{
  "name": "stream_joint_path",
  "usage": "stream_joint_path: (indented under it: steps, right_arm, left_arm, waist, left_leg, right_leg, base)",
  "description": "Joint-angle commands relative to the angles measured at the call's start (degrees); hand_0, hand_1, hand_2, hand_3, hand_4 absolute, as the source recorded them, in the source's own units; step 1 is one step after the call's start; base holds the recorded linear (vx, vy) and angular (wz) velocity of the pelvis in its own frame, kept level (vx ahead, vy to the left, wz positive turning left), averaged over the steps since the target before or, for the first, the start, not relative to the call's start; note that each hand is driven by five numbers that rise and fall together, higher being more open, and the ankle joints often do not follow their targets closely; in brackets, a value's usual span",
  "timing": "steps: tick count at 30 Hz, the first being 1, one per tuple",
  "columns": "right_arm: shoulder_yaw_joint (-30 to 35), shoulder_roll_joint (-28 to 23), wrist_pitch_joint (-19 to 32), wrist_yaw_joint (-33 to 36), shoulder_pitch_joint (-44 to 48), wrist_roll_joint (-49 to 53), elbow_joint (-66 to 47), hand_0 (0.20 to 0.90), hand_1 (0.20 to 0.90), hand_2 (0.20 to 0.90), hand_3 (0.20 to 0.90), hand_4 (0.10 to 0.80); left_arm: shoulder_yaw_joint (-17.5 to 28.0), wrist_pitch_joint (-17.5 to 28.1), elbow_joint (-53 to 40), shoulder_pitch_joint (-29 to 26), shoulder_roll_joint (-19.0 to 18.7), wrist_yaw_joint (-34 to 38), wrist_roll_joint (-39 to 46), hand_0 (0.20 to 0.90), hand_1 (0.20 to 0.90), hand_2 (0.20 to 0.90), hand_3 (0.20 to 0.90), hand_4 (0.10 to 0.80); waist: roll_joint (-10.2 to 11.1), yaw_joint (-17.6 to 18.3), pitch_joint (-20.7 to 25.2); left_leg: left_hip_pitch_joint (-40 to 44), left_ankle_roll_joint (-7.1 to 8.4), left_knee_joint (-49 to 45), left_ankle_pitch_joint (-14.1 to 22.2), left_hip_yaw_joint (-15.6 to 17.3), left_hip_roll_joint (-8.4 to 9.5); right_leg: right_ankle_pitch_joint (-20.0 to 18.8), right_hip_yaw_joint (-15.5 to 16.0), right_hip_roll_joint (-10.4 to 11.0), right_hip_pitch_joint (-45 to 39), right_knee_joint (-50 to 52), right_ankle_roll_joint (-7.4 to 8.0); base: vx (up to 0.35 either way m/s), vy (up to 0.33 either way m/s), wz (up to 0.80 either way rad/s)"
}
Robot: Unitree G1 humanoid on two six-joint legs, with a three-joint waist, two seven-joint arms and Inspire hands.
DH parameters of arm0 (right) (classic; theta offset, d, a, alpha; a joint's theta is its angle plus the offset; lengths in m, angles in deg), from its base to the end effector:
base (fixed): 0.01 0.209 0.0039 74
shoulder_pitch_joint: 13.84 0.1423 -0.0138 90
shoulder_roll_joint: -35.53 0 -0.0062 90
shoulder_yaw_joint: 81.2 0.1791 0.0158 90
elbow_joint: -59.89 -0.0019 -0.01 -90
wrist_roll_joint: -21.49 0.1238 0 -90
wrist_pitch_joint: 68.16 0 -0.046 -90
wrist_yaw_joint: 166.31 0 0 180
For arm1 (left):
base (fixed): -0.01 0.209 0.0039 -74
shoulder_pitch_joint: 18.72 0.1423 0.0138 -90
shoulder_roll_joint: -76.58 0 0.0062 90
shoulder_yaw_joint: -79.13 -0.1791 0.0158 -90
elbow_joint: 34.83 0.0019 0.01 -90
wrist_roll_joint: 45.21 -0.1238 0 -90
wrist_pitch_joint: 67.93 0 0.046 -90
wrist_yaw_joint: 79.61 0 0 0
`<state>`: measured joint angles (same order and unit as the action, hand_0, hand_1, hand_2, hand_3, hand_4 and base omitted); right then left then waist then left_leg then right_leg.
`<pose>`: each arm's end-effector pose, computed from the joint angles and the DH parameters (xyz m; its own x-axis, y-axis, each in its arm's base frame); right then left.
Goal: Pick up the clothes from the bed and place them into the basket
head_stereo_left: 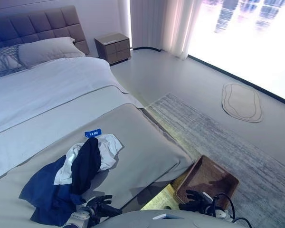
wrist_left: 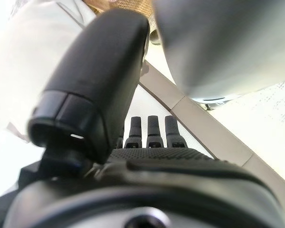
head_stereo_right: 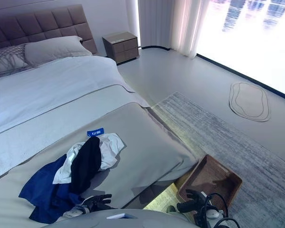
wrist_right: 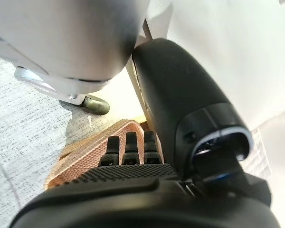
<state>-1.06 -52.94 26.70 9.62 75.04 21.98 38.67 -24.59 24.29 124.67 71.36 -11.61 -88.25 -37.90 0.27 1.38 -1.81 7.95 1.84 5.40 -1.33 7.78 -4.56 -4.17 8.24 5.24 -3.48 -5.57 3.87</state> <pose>0.0678 -0.2218 -0.0960 0.4031 -0.0861 -0.9111 -0.1920 0.9654 -0.1762 0.0696 0.2167 -0.0976 0.3526 -0.0056 -0.9357 0.1745 0.9828 0.0599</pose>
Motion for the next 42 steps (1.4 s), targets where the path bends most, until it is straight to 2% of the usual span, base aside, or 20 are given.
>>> stream_joint_path:
  steps: [1,11,21,27,30,32,33,35,37,40,42]
  right_arm:
    - [-1.9,0.7,0.1,-0.4,4.3,-2.0,2.7,0.900,0.900,0.900,0.900,0.800]
    - [-2.5,0.9,-0.6,-1.0,4.9,-2.5,3.1,0.900,0.900,0.900,0.900,0.800]
    - [-2.7,0.9,-2.0,-2.2,5.3,-0.9,2.8,0.900,0.900,0.900,0.900,0.800]
    - [-1.0,1.1,-2.4,-5.3,5.0,6.2,3.1,0.900,0.900,0.900,0.900,0.800]
    - [1.9,1.2,-3.0,-5.8,4.9,16.4,3.5,0.900,0.900,0.900,0.900,0.800]
    - [6.2,1.5,-4.4,-6.5,5.0,28.1,2.6,0.900,0.900,0.900,0.900,0.800]
    - [6.5,1.5,-4.6,-6.7,5.0,28.4,2.4,0.900,0.900,0.900,0.900,0.800]
    - [8.4,1.8,-3.2,-7.2,5.0,31.1,-0.9,0.900,0.900,0.900,0.900,0.800]
    - [7.2,2.0,0.1,-3.8,5.2,29.6,-8.8,0.900,0.900,0.900,0.900,0.800]
    - [1.3,2.1,2.5,-1.7,5.6,23.0,-22.2,0.900,0.900,0.900,0.900,0.800]
    - [-2.5,1.3,4.3,-0.4,6.6,14.1,-28.0,0.900,0.900,0.900,0.900,0.800]
  left_arm:
    - [1.6,0.9,1.7,-5.3,0.2,1.3,1.0,0.900,0.900,0.900,0.900,0.800]
    - [1.0,-0.3,1.7,-5.0,0.8,-2.0,1.4,0.900,0.900,0.900,0.900,0.800]
    - [0.4,-1.0,1.8,-4.7,1.0,-1.1,1.2,0.900,0.900,0.900,0.900,0.800]
    - [0.8,-0.8,2.2,-4.4,1.0,-1.0,0.9,0.900,0.900,0.900,0.900,0.800]
    - [0.9,-0.8,2.3,-4.2,1.0,-1.2,0.7,0.900,0.900,0.900,0.900,0.800]
    - [1.0,-0.7,2.4,-3.6,1.1,-1.0,0.5,0.900,0.900,0.900,0.900,0.800]
    - [1.0,-0.7,2.4,-3.5,1.1,-1.0,0.5,0.900,0.900,0.900,0.900,0.800]
    - [0.9,-0.5,2.1,-2.6,1.6,-0.3,0.6,0.900,0.900,0.900,0.900,0.800]
    - [0.4,-0.5,1.0,-1.6,1.8,0.4,1.1,0.900,0.900,0.900,0.900,0.800]
    - [-0.5,-0.2,-0.6,-1.0,1.7,1.1,2.7,0.900,0.900,0.900,0.900,0.800]
    - [-1.1,0.1,-1.7,-1.0,1.7,1.6,3.4,0.900,0.900,0.900,0.900,0.800]
  waist:
    - [0.0,0.0,-3.7]
    - [-0.2,-0.8,-3.7]
    - [-0.3,-1.2,-3.7]
    - [-0.3,-1.4,-3.8]
    - [-0.3,-1.5,-3.7]
    - [-0.4,-1.5,-3.7]
    - [-0.4,-1.5,-3.8]
    - [-0.4,-1.5,-3.9]
    - [-0.4,-1.8,-4.2]
    - [-0.1,-2.4,-4.9]
    - [0.2,-3.3,-5.6]
  left_leg:
    - [0.6,-2.41,-0.4,4.5,1.9,3.61]
    - [0.7,-2.38,-0.4,4.4,1.3,3.63]
    - [0.8,-2.19,-0.4,4.3,0.6,3.64]
    - [1.0,-2.21,-0.4,4.2,0.5,3.65]
    - [1.4,-2.24,-0.4,4.3,0.3,3.74]
    - [2.0,-2.23,-0.4,4.5,0.4,3.76]
    - [2.0,-2.23,-0.4,4.5,0.4,3.77]
    - [2.4,-2.19,-0.4,4.6,0.4,3.76]
    - [2.3,-2.24,-0.4,4.6,0.3,3.81]
    - [1.1,-2.56,-0.9,4.4,-0.4,4.16]
    - [-0.1,-2.90,-1.5,4.2,-1.4,4.60]
  right_leg:
    - [4.9,1.6,-0.4,-3.5,2.6,0.47]
    - [5.4,2.7,-0.4,-3.9,3.1,0.31]
    - [5.8,3.4,-0.4,-4.4,3.1,0.14]
    - [6.1,3.9,-0.5,-4.6,3.5,-0.03]
    - [6.3,4.1,-0.5,-5.1,3.8,-0.06]
    - [6.5,4.2,-0.5,-5.5,4.0,-0.06]
    - [6.5,4.2,-0.5,-5.5,4.0,-0.05]
    - [6.6,4.4,-0.5,-5.8,4.1,-0.02]
    - [6.6,4.5,-0.3,-5.7,4.3,-0.06]
    - [6.6,4.6,0.1,-4.7,4.9,-0.21]
    - [6.5,4.9,0.4,-4.0,5.2,-0.29]
  base:
    - [-0.008,0.004,0.05]
    - [-0.002,-0.001,0.03]
    - [0.004,-0.006,0.04]
    - [0.008,0.004,0.02]
    - [0.045,0.014,0.04]
    - [0.060,0.017,0.10]
    - [0.054,0.018,0.09]
    - [0.049,0.022,0.03]
    - [0.028,0.048,0.00]
    - [-0.031,0.080,0.01]
    - [-0.051,0.081,0.08]
